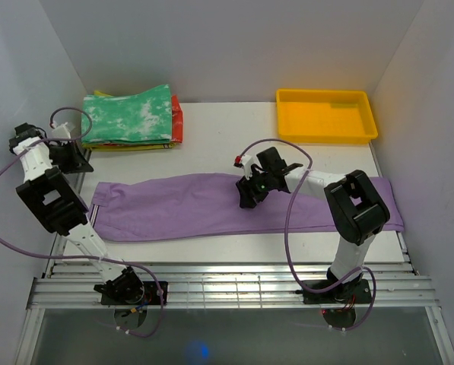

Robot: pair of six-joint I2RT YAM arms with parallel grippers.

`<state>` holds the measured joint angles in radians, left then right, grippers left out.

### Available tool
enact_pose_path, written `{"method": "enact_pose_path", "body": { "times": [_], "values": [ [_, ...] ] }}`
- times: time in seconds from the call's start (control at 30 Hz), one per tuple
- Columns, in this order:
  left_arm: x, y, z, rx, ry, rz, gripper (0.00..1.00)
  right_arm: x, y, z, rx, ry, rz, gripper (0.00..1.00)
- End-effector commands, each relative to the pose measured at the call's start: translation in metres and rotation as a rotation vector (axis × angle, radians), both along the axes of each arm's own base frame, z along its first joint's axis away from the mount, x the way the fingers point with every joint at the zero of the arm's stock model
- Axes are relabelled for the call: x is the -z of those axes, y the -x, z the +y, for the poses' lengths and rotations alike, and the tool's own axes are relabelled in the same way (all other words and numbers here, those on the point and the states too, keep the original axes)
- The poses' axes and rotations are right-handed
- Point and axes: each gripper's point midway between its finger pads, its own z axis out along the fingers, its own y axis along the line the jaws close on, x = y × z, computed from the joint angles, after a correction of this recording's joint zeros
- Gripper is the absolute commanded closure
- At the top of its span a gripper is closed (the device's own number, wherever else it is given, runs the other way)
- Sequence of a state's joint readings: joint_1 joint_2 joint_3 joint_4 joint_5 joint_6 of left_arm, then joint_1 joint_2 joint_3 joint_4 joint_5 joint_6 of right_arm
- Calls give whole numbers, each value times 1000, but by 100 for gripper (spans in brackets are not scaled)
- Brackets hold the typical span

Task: Fold and stack the trousers
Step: Fold the trousers

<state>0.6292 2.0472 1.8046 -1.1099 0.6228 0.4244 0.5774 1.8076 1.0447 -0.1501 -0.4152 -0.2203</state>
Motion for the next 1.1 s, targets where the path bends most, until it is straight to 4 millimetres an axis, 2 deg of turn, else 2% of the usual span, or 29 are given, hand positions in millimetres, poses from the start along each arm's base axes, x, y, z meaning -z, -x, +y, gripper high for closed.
{"method": "enact_pose_path", "body": {
  "times": [0.0, 0.03, 0.07, 0.1, 0.2, 0.3, 0.37, 0.43, 0.5, 0.53, 0.67, 0.7, 0.77, 0.8, 0.83, 0.93, 1.03, 1.07],
  "values": [
    [-60, -7, -15, 74, -20, -181, 92, 10, 30, -13, -11, 84, 152, 35],
    [-57, -6, -14, 59, -15, -162, 73, 4, 27, -9, -13, 73, 152, 34],
    [-52, -1, -16, 48, 1, -120, 28, -11, 19, 1, -23, 45, 140, 33],
    [-49, 1, -16, 38, 5, -100, 4, -20, 14, 7, -29, 25, 131, 32],
    [-41, 12, -22, 4, 35, -23, 2, -52, -9, 25, -17, -45, 56, 30],
    [-28, 21, -32, -6, 50, 38, 2, -64, -29, 37, 5, -63, 8, 29],
    [-18, 25, -35, -16, 47, 78, 2, -48, -39, 35, 24, -14, 8, 29],
    [-3, 30, -42, -9, 44, 135, 5, -38, -46, 34, 24, 14, -14, 29],
    [7, 34, -50, -9, 54, 180, 17, -19, -53, 26, 32, 69, -34, 30],
    [11, 33, -58, 5, 59, 194, 21, -4, -51, 23, 29, 96, -25, 30],
    [20, 34, -69, -1, 76, 221, 40, 31, -49, 2, 39, 206, -17, 32],
    [22, 33, -67, -12, 71, 224, 56, 35, -48, 0, 39, 216, -14, 32],
    [25, 30, -58, -51, 42, 221, 74, 46, -41, -7, 37, 244, 11, 35],
    [24, 29, -53, -70, 27, 212, 93, 49, -39, -9, 37, 255, 17, 38],
    [24, 29, -44, -112, 14, 215, 100, 53, -37, -12, 44, 269, 25, 40],
    [21, 32, -2, -229, -81, 177, 100, 58, -36, -25, 68, 323, 26, 43],
    [16, 40, 26, -299, -141, 137, 100, 59, -33, -32, 76, 341, 37, 45],
    [23, 44, 33, -316, -169, 137, 100, 61, -31, -35, 80, 352, 44, 46]
  ]
}}
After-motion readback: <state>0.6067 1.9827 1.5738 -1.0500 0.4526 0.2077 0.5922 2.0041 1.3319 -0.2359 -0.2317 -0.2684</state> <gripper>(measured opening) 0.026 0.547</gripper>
